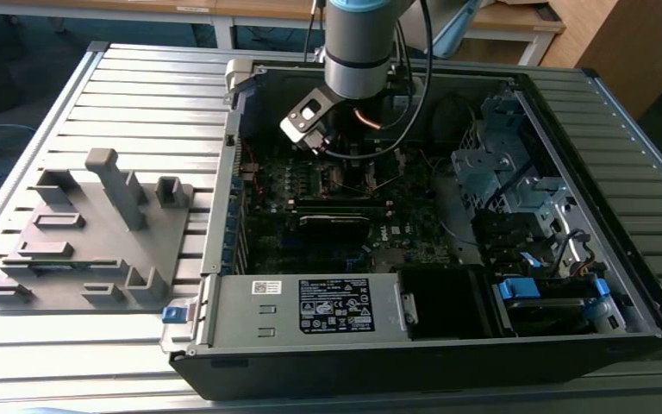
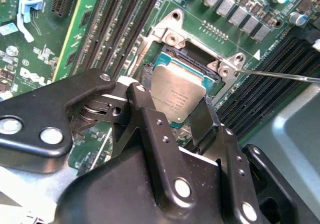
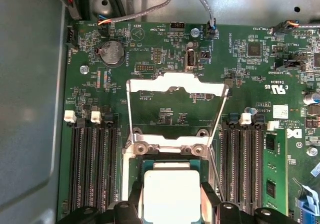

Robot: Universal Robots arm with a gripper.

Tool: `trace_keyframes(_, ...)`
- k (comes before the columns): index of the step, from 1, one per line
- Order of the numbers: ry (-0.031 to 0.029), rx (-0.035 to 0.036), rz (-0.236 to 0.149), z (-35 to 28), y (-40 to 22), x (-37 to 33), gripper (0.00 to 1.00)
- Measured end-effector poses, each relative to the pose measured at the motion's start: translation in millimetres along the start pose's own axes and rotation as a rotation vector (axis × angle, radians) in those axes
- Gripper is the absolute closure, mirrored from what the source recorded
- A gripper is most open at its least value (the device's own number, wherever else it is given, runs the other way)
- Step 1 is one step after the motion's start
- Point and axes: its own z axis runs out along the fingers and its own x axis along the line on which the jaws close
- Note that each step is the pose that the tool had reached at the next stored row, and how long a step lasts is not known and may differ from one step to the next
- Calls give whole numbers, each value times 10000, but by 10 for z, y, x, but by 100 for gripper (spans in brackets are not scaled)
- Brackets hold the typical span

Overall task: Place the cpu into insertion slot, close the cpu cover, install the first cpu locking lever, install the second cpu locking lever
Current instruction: 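Place the cpu into insertion slot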

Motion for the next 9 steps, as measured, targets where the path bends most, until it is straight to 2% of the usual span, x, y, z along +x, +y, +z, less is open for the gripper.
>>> trace_keyframes(4,-10,2,156,12,0,7,46)
trace_keyframes(9,-8,0,166,13,-2,7,46)
